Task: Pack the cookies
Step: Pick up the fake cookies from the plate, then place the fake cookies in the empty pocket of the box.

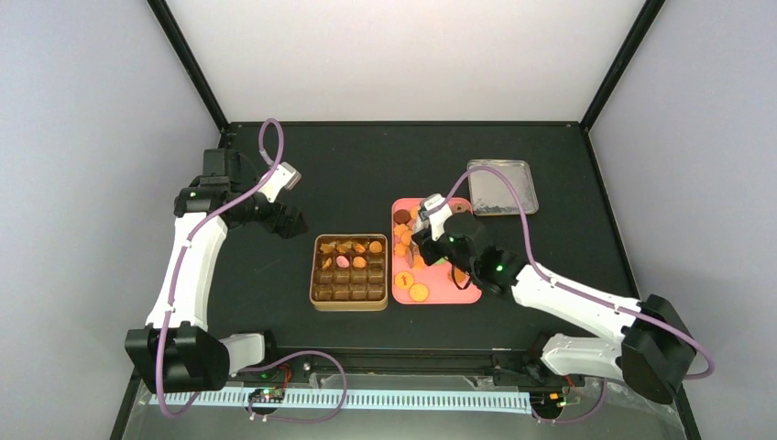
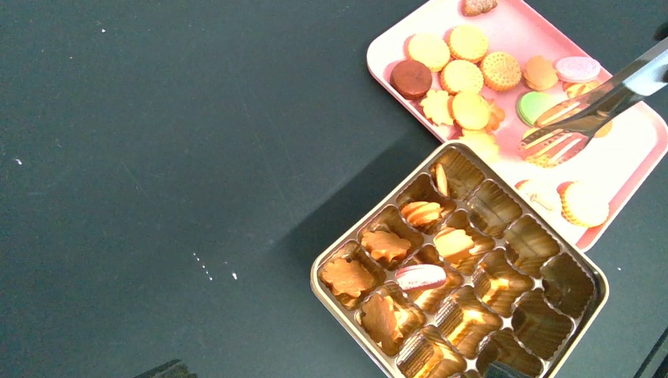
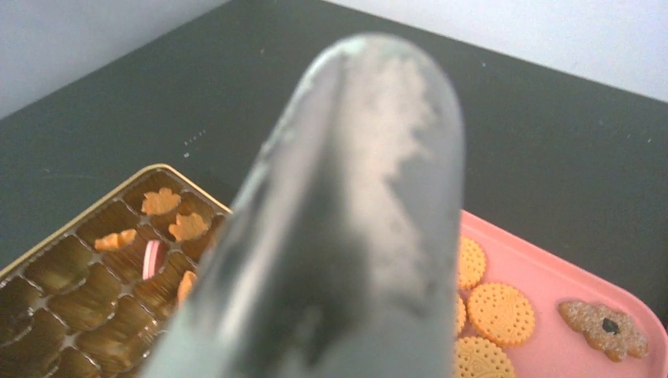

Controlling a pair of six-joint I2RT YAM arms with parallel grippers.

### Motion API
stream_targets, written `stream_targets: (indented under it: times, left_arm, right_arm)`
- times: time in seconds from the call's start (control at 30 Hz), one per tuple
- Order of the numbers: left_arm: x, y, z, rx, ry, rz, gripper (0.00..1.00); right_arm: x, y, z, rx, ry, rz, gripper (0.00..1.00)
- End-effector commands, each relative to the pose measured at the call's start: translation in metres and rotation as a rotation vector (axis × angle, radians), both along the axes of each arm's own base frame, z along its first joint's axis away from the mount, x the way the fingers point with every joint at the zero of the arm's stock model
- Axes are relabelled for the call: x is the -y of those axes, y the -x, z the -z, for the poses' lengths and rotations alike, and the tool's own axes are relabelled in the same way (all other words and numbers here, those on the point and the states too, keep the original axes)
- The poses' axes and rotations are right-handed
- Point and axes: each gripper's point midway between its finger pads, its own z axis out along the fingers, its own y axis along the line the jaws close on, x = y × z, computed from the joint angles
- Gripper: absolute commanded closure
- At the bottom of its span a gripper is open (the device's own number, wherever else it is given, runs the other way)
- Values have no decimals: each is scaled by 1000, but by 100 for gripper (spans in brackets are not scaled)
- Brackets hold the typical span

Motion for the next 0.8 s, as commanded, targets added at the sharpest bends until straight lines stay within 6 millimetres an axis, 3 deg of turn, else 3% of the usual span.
stream_targets:
  times: [0.0,0.17,0.3,0.53,0.67,0.77]
  left_arm:
    - [-2,0,-19,58,-14,-1,1]
    - [-2,1,-21,66,-15,-1,1]
    - [-2,0,-21,61,-9,0,1]
    - [-3,1,-20,62,-19,-2,1]
    - [-4,1,-19,63,-25,-2,1]
    - [-3,1,-20,66,-24,0,1]
  right_arm:
    - [-1,0,-49,114,-88,18,82]
    - [-21,10,-86,161,-163,-39,82]
    - [-50,13,-96,162,-186,-99,82]
    - [-86,8,-91,142,-185,-152,79]
    - [-92,7,-83,123,-179,-163,64]
    - [-92,7,-81,116,-182,-161,59]
